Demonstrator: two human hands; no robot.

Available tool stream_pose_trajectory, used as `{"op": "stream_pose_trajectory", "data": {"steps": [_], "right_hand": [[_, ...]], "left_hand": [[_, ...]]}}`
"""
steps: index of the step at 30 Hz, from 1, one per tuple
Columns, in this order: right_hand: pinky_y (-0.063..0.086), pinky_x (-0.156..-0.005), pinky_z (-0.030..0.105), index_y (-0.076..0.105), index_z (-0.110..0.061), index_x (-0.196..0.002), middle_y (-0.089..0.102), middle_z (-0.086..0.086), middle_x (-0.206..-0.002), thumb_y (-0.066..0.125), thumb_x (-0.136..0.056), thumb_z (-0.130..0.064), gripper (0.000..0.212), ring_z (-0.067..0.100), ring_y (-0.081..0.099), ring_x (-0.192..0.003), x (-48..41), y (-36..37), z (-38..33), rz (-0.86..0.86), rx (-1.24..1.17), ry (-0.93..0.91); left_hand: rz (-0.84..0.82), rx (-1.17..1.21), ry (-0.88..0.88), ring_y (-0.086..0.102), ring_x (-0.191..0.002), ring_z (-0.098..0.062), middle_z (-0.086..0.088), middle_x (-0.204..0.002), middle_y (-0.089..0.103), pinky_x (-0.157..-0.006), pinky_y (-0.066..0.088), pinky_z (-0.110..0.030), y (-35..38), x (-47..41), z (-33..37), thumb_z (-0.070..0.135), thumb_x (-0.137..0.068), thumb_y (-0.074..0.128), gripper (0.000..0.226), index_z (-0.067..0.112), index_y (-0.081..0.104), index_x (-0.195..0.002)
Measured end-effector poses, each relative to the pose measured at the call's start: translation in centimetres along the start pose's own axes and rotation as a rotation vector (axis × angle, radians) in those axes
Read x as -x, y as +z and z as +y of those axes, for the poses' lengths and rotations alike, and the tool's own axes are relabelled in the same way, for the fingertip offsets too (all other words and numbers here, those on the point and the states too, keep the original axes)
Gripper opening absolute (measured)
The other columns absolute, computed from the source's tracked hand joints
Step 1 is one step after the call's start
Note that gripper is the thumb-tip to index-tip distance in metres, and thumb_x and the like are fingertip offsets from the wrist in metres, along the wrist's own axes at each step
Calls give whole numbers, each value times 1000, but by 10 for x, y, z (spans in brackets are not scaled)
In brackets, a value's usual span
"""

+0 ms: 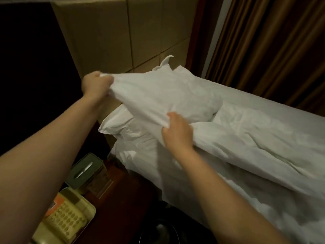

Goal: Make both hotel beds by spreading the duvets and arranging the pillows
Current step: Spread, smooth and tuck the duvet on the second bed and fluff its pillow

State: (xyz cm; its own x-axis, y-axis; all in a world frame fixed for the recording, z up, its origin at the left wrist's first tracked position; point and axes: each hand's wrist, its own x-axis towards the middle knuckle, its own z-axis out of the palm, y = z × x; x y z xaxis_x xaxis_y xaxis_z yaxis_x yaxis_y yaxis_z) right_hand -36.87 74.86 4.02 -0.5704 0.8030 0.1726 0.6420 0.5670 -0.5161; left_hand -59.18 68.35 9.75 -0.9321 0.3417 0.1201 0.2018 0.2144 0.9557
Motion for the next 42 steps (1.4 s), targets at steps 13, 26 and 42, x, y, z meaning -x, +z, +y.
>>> {"op": "stream_pose_trajectory", "data": {"steps": [13,26,42], "right_hand": [[-4,-115,52,5,-20,-153,9,-5,-160,44,-94,-27,71,22,2,-147,104,60,55,-438,276,273],[-5,-115,52,9,-23,-153,10,-4,-160,45,-95,-28,68,21,3,-147,180,-27,168,-320,232,375],[-1,-115,51,13,-25,-152,12,-3,-159,44,-94,-27,66,20,5,-147,318,-199,417,-160,210,754]], "left_hand": [[-484,-878,-10,53,-104,-38,-22,-119,51,-81,45,-38,12,100,-179,13,-83,63,40,1,52,-120],[-668,-754,418,53,-92,-25,-12,-128,44,-71,37,-27,117,286,-87,9,-89,53,36,9,51,-124],[-1000,-646,713,52,-106,-25,-9,-128,46,-83,41,-27,326,561,-13,8,-89,54,39,10,50,-128]]}}
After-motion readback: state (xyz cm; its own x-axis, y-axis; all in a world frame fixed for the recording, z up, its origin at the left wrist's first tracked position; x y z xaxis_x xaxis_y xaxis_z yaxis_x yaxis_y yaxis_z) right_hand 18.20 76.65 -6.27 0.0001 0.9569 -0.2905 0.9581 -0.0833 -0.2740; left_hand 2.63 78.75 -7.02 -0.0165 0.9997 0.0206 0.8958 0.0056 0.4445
